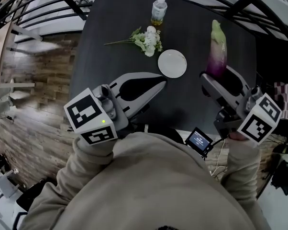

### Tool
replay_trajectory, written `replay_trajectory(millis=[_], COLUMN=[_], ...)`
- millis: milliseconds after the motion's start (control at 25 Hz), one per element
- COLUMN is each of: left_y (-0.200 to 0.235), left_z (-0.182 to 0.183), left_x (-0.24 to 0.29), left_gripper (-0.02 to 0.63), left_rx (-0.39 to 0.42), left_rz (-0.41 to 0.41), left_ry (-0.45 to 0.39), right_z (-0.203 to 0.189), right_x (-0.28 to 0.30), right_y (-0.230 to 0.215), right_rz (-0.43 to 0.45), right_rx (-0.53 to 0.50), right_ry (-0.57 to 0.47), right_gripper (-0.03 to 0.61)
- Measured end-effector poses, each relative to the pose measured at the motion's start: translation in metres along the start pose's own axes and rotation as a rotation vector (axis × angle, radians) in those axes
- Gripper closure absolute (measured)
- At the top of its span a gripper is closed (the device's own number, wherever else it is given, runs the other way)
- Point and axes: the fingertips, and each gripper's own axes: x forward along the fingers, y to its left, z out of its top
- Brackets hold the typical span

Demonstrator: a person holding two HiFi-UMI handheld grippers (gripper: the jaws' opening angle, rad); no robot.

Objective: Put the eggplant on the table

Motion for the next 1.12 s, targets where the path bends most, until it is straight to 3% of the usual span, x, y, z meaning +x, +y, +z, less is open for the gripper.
replay_trajectory(millis=[720, 1120], left_y=[0.035, 0.047], left_z=[-0.022, -0.031], left_x=[-0.041, -0.072], left_gripper=[0.607, 0.607], left_rx=[-0.057, -0.084], left_rz=[0.132, 0.232], left_ry=[-0.023, -0.042], right_z=[-0.04, -0.084], right_x=[0.07, 0.104], right_y=[-0.065, -0.102], right_rz=[-0.039, -0.066], right_rx=[-0.029, -0.041], right_ry=[0.148, 0.276], right_gripper=[0.337, 0.337])
